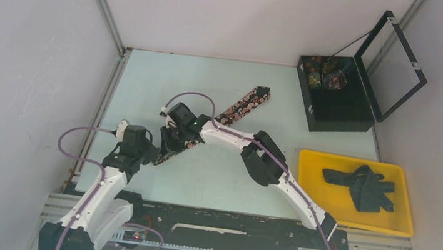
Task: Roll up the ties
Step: Roll the tie at the center of the board.
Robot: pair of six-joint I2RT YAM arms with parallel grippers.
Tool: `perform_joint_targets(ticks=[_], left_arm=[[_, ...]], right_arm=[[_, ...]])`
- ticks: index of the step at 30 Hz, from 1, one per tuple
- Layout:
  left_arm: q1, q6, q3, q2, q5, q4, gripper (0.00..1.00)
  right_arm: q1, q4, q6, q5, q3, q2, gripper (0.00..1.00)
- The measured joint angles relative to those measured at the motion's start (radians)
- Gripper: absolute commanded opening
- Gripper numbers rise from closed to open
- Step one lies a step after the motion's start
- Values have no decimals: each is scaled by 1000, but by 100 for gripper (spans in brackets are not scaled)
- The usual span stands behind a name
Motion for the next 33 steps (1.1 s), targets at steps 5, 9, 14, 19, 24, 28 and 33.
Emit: perform_joint_targets(ticks=[5, 9, 14, 19, 24, 28, 33], left_arm=[[0, 1, -2, 19, 0, 21, 0], [0, 3, -10, 35, 0, 42, 0], [0, 7, -14, 56, 0, 66, 0], [0, 7, -31, 72, 4, 102, 0], [0, 7, -60, 94, 21, 143, 3], [0, 10, -65, 99, 31, 160, 19], [0, 27, -65, 93, 45, 177, 33]], right_arm=[[-9, -2, -6, -2, -25, -12, 16], [-17, -12, -17, 3, -65, -46, 17], [-34, -16, -32, 17, -122, -100, 16], [-48, -2, -37, 24, -204, -164, 16], [-61, 6, -37, 27, -252, -202, 17], [-68, 13, -37, 28, -256, -204, 17], [-71, 19, -37, 28, -256, -204, 17]])
